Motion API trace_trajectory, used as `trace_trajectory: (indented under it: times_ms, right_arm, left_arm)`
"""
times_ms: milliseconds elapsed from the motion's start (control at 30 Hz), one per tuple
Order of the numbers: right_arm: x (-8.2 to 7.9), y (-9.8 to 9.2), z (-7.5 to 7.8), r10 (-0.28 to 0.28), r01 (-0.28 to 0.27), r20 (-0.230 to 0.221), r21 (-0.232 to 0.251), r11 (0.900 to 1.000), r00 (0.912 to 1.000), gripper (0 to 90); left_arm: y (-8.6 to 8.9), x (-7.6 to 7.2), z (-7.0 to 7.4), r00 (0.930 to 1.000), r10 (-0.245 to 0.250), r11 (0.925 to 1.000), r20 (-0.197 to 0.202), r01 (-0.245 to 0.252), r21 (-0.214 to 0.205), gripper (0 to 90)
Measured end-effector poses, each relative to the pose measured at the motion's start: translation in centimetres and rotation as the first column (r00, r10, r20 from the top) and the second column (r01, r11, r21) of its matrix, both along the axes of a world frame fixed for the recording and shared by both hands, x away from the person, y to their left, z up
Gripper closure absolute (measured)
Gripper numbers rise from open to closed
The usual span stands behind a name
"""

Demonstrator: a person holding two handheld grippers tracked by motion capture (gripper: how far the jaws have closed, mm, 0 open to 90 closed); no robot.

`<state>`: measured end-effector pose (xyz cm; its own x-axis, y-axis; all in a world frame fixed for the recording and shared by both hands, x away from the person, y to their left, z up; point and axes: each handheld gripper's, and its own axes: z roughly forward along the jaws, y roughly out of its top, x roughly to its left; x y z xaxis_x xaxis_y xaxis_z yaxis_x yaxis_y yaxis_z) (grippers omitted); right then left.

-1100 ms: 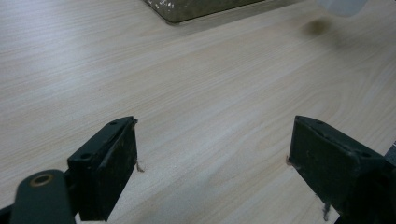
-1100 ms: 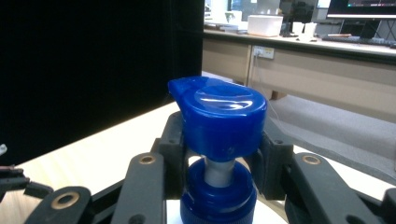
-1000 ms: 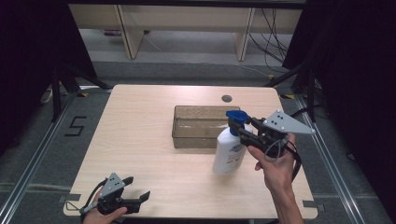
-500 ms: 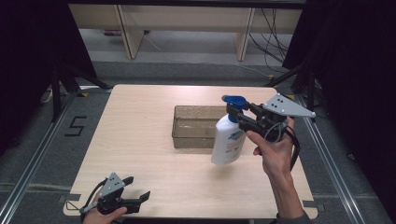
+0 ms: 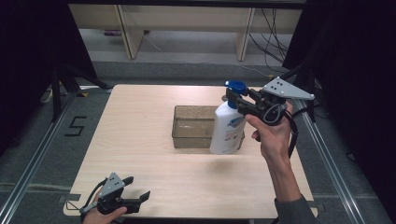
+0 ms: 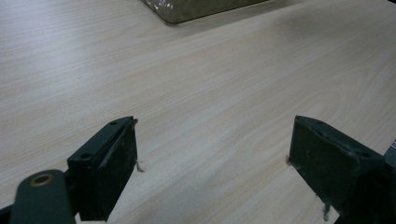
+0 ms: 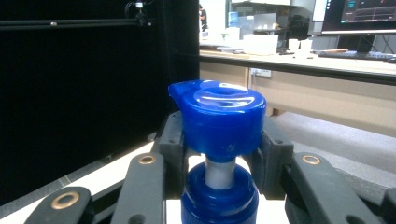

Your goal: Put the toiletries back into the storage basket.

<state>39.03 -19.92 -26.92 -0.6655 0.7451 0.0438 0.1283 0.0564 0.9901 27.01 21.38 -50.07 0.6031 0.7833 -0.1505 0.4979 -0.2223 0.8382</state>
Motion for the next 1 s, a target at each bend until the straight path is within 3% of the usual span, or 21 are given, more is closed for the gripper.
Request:
trace_trajectory:
  times_ms: [67, 433, 1000]
  right_arm:
    - [0.3, 0.0, 0.1, -0.010, 0.010, -0.008, 0.019, 0.9998, 0.9999, 61.6]
    - [2.2, -0.2, 0.6, -0.038, 0.038, 0.003, -0.004, 0.9993, 0.9993, 61.7]
    - [4.2, -0.9, 0.6, -0.079, 0.080, -0.016, 0.016, 0.9967, 0.9967, 61.6]
  left_arm:
    - [0.0, 0.0, 0.0, 1.0000, 0.001, 1.0000, -0.005, -0.001, 0.006, 14.8]
    - [-0.2, 0.1, -0.2, 0.9999, -0.014, 0.9999, -0.009, 0.014, -0.002, 14.8]
    - [-0.1, 0.1, -0.1, 0.9999, -0.004, 1.0000, -0.010, 0.004, -0.006, 14.8]
